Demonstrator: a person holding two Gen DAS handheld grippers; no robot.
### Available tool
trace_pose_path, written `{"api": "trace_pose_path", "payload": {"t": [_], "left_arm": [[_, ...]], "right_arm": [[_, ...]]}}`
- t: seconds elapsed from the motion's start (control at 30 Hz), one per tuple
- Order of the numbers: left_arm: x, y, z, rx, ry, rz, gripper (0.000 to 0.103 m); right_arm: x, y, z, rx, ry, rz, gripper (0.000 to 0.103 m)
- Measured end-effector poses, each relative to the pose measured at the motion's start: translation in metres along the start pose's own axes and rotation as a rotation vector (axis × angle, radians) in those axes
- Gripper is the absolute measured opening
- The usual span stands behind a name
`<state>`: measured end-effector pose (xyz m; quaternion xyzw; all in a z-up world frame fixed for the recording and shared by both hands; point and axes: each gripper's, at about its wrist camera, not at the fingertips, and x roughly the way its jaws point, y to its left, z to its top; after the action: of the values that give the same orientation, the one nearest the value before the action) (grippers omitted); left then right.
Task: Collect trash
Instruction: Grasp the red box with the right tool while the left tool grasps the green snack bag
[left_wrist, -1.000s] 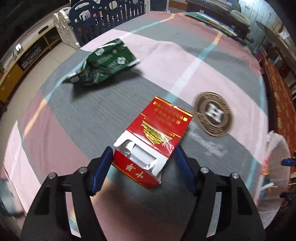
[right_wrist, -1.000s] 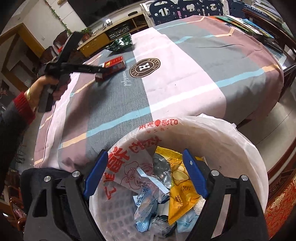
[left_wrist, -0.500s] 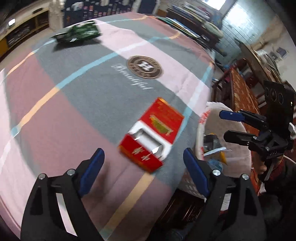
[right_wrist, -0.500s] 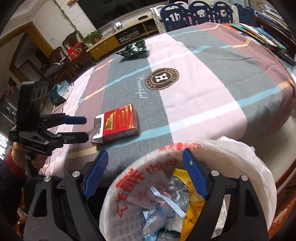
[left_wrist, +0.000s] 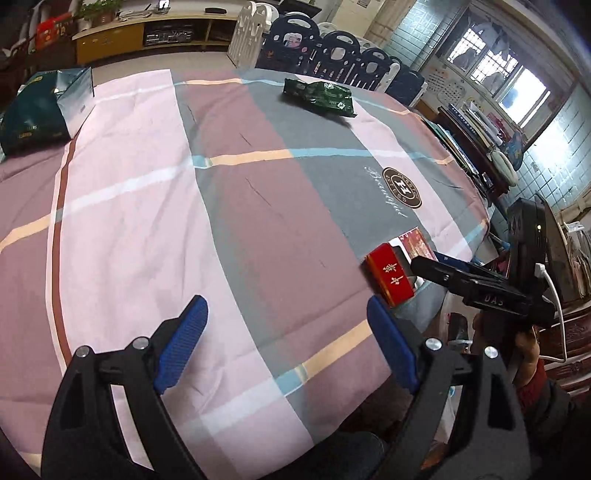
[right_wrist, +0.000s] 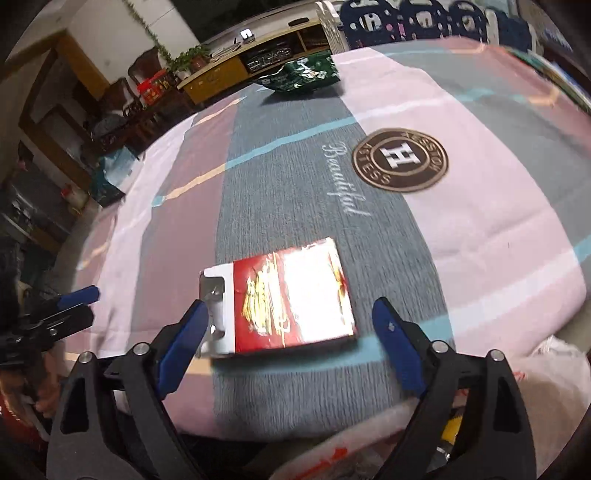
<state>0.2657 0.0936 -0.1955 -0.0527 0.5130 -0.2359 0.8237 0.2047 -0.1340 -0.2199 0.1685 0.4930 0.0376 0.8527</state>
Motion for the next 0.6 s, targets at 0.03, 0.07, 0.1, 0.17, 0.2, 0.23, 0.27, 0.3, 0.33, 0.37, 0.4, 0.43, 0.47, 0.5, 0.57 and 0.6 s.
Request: {"api": "trace_pose_path", "payload": {"t": [0.03, 0.07, 0.1, 0.17, 0.2, 0.23, 0.27, 0.3, 0.33, 0.37, 0.4, 0.43, 0.47, 0.5, 0.57, 0.6], "left_arm": [[0.001, 0.001, 0.000, -0.003, 0.000, -0.002, 0.088], [0.001, 0.002, 0.000, -0.005, -0.002, -0.003, 0.088], [0.002, 0.001, 0.003, -0.006, -0.005, -0.003, 0.088], [0.002, -0.002, 0.016, 0.006, -0.017, 0.001, 0.088], [0.001, -0.003, 0.022, 0.014, -0.027, 0.004, 0.088], [0.002, -0.007, 0.034, 0.030, -0.041, 0.007, 0.088], [0.004, -0.011, 0.046, 0.046, -0.053, 0.010, 0.088], [0.008, -0.018, 0.063, 0.069, -0.065, 0.022, 0.090], [0.015, -0.025, 0.080, 0.092, -0.076, 0.043, 0.091], [0.022, -0.032, 0.097, 0.114, -0.090, 0.067, 0.092], [0.029, -0.037, 0.111, 0.130, -0.099, 0.083, 0.094], [0.040, -0.045, 0.131, 0.154, -0.107, 0.108, 0.096], [0.051, -0.053, 0.147, 0.177, -0.112, 0.135, 0.097], [0.063, -0.061, 0.162, 0.204, -0.118, 0.164, 0.098], [0.093, -0.079, 0.194, 0.269, -0.126, 0.214, 0.098], [0.109, -0.089, 0.210, 0.315, -0.138, 0.250, 0.098]], "right_arm": [[0.004, 0.006, 0.001, -0.036, 0.008, -0.028, 0.089], [0.007, 0.011, 0.000, -0.066, 0.008, -0.054, 0.089], [0.009, 0.014, -0.001, -0.092, 0.007, -0.080, 0.088], [0.008, 0.017, -0.003, -0.112, -0.001, -0.074, 0.078], [0.008, 0.018, -0.004, -0.117, -0.004, -0.083, 0.075], [0.007, 0.018, -0.004, -0.120, -0.006, -0.091, 0.072], [0.006, 0.016, -0.005, -0.115, -0.009, -0.089, 0.071], [0.005, 0.015, -0.005, -0.108, -0.011, -0.085, 0.071], [0.004, 0.013, -0.005, -0.098, -0.013, -0.083, 0.071], [0.002, 0.011, -0.005, -0.092, -0.017, -0.086, 0.071], [0.000, 0.009, -0.005, -0.086, -0.024, -0.090, 0.071], [-0.002, 0.007, -0.005, -0.080, -0.028, -0.093, 0.071], [-0.004, 0.005, -0.005, -0.075, -0.030, -0.094, 0.071], [-0.007, 0.003, -0.005, -0.069, -0.032, -0.096, 0.071], [-0.014, -0.003, -0.006, -0.056, -0.035, -0.096, 0.071], [-0.018, -0.006, -0.007, -0.051, -0.036, -0.099, 0.071]]}}
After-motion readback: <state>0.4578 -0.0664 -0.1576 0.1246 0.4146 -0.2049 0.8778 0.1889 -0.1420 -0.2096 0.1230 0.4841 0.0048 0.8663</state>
